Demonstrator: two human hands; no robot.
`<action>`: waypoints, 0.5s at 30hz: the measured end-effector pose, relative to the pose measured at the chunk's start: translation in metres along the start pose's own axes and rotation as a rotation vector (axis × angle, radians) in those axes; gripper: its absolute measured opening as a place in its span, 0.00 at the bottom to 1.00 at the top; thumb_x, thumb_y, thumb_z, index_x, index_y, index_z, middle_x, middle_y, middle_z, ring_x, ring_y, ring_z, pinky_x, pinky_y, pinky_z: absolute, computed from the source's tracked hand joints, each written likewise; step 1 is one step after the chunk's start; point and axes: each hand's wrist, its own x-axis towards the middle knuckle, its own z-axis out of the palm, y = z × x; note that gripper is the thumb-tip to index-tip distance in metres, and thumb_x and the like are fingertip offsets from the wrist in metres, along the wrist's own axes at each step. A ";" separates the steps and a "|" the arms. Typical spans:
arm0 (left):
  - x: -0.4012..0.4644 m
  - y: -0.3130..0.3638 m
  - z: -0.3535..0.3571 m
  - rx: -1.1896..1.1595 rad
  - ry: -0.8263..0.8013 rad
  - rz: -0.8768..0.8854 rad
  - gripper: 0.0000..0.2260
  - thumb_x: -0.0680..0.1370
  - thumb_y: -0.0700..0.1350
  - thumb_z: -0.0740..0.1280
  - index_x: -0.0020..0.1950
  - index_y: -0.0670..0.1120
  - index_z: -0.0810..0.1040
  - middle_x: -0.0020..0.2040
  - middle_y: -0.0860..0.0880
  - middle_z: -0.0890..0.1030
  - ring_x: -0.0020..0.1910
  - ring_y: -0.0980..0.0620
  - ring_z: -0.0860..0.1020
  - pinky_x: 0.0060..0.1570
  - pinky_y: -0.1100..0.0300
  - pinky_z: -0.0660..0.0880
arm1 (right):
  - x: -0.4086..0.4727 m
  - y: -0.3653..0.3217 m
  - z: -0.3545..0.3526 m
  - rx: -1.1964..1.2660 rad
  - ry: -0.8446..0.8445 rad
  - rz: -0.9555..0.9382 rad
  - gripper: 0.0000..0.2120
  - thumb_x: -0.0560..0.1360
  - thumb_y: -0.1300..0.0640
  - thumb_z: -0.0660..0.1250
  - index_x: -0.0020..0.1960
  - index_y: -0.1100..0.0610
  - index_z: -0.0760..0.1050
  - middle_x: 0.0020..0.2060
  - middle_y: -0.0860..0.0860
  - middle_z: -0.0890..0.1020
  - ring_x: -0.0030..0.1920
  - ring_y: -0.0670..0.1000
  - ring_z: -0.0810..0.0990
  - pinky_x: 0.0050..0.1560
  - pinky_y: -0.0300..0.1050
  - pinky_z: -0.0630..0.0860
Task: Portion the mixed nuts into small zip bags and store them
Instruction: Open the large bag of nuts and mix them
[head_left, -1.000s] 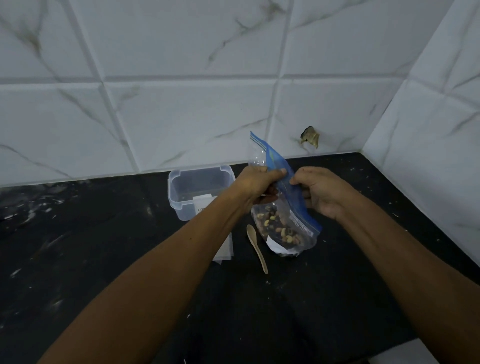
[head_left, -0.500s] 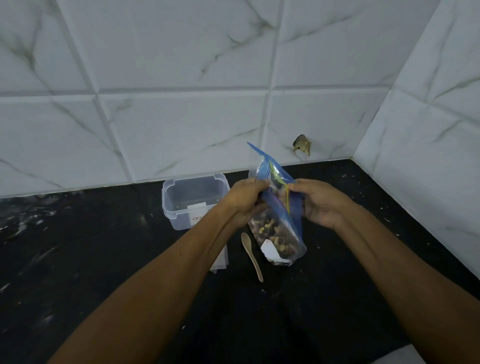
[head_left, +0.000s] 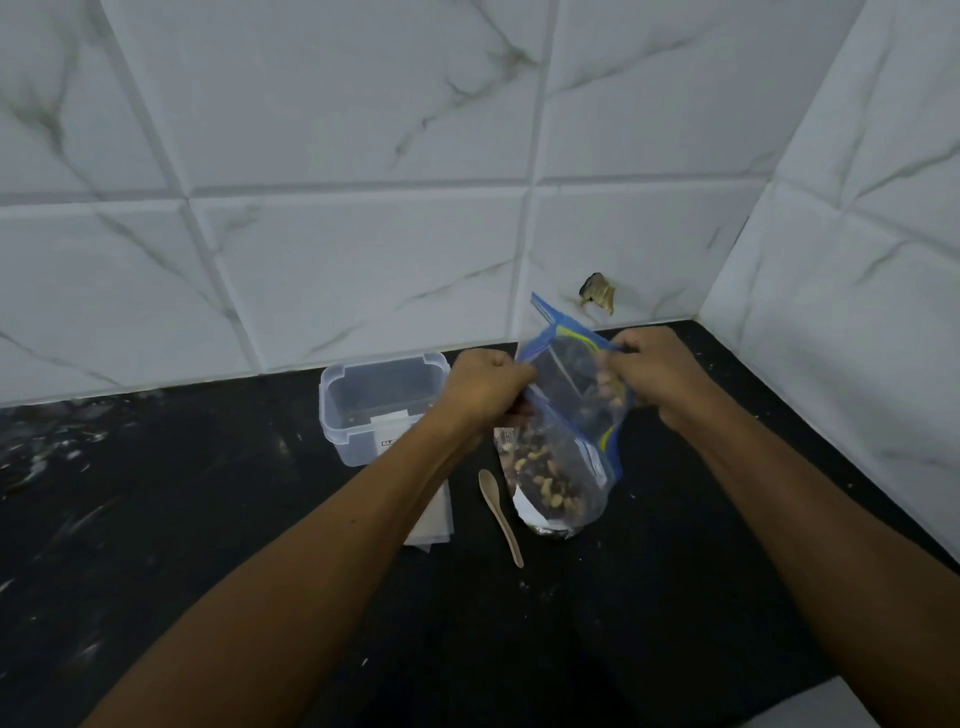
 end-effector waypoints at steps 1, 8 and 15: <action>0.002 -0.002 -0.010 0.005 0.053 -0.022 0.10 0.78 0.37 0.65 0.36 0.41 0.74 0.33 0.41 0.78 0.28 0.50 0.78 0.31 0.60 0.79 | 0.004 0.005 -0.009 -0.022 0.050 0.033 0.10 0.74 0.63 0.67 0.34 0.57 0.75 0.38 0.60 0.81 0.35 0.55 0.81 0.32 0.45 0.79; 0.015 -0.015 -0.053 0.278 0.159 -0.061 0.08 0.76 0.40 0.71 0.53 0.43 0.75 0.45 0.43 0.81 0.41 0.48 0.82 0.37 0.58 0.82 | 0.003 0.012 -0.026 -0.023 -0.069 0.098 0.06 0.76 0.67 0.65 0.49 0.59 0.77 0.46 0.56 0.78 0.42 0.52 0.80 0.36 0.45 0.79; 0.016 -0.010 -0.016 -0.102 0.027 -0.066 0.15 0.82 0.45 0.63 0.47 0.32 0.78 0.38 0.38 0.79 0.36 0.45 0.78 0.38 0.53 0.81 | -0.017 -0.009 0.005 0.313 -0.292 0.159 0.10 0.81 0.56 0.62 0.47 0.61 0.77 0.37 0.56 0.82 0.34 0.51 0.81 0.36 0.45 0.80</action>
